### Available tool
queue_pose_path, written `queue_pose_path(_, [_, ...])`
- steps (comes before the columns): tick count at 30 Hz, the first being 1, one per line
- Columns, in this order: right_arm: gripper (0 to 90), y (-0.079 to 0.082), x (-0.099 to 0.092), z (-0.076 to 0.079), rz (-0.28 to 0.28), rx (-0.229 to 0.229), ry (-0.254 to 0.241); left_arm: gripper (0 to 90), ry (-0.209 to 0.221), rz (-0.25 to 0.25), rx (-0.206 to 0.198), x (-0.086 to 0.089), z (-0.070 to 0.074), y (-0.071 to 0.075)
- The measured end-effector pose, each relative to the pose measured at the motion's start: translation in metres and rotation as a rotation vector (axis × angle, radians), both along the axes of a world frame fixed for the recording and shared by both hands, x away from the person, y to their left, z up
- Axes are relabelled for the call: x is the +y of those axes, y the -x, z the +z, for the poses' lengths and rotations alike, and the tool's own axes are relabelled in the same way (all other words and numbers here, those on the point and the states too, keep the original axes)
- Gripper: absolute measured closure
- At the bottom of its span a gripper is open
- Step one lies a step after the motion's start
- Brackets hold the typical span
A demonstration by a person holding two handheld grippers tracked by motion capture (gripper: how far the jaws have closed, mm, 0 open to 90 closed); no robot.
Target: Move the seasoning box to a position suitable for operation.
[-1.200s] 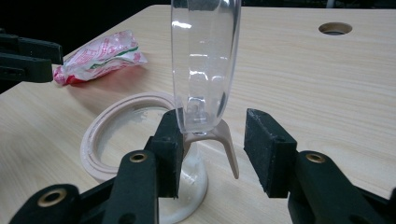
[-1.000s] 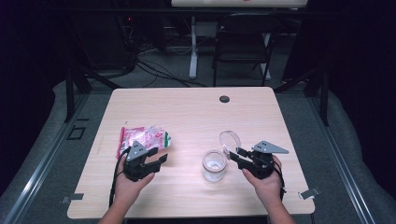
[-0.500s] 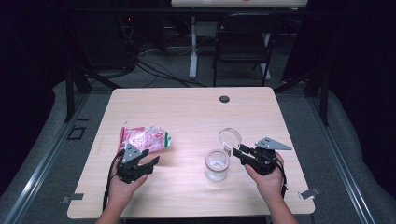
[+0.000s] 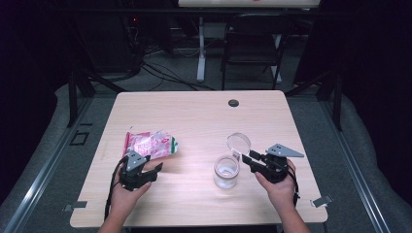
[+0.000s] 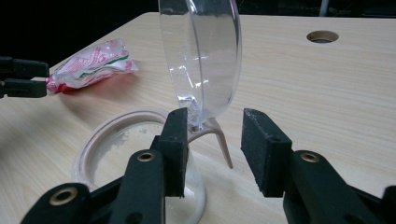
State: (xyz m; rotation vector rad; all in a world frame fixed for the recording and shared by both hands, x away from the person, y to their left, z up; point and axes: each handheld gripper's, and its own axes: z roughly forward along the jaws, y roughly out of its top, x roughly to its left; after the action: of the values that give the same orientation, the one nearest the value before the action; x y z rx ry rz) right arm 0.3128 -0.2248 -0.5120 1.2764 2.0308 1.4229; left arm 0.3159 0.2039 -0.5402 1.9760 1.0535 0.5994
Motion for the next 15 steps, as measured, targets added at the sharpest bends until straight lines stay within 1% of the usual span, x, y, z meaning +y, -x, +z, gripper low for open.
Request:
queue_pose_path(3, [58.2, 0.003, -0.001, 0.000, 0.005, -0.002, -0.001, 41.8, -0.025, -0.003, 0.004, -0.001, -0.001, -0.002])
queue_pose_path(5, [56.3, 0.006, -0.002, -0.001, 0.020, 0.000, -0.001, 41.7, -0.048, -0.004, 0.003, -0.002, -0.001, -0.003])
queue_pose_path(6, [55.8, 0.007, -0.001, -0.002, 0.023, 0.001, -0.007, 41.5, -0.048, -0.004, 0.003, -0.002, -0.001, -0.003])
queue_pose_path(7, [55.2, 0.009, -0.002, -0.002, 0.029, -0.001, -0.002, 41.3, -0.053, -0.003, -0.007, -0.002, -0.001, -0.004])
queue_pose_path(8, [54.9, 0.011, -0.002, -0.002, 0.032, -0.001, 0.006, 41.3, -0.045, -0.002, -0.011, -0.003, -0.001, -0.005])
queue_pose_path(9, [54.6, 0.013, -0.002, -0.002, 0.031, -0.007, 0.007, 41.3, -0.047, 0.000, -0.010, -0.003, 0.000, -0.006])
queue_pose_path(12, [54.3, 0.018, -0.004, -0.001, 0.029, -0.019, 0.005, 41.0, -0.070, 0.001, -0.001, -0.006, 0.003, -0.009])
queue_pose_path(13, [54.2, 0.019, -0.005, -0.001, 0.027, -0.023, 0.007, 40.8, -0.067, 0.000, -0.009, -0.008, 0.004, -0.010])
queue_pose_path(14, [54.1, 0.021, -0.006, -0.001, 0.019, -0.028, -0.003, 40.3, -0.072, -0.002, -0.011, -0.009, 0.004, -0.010])
queue_pose_path(15, [54.1, 0.022, -0.008, -0.001, 0.018, -0.025, -0.004, 40.0, -0.086, -0.007, -0.013, -0.011, 0.005, -0.011])
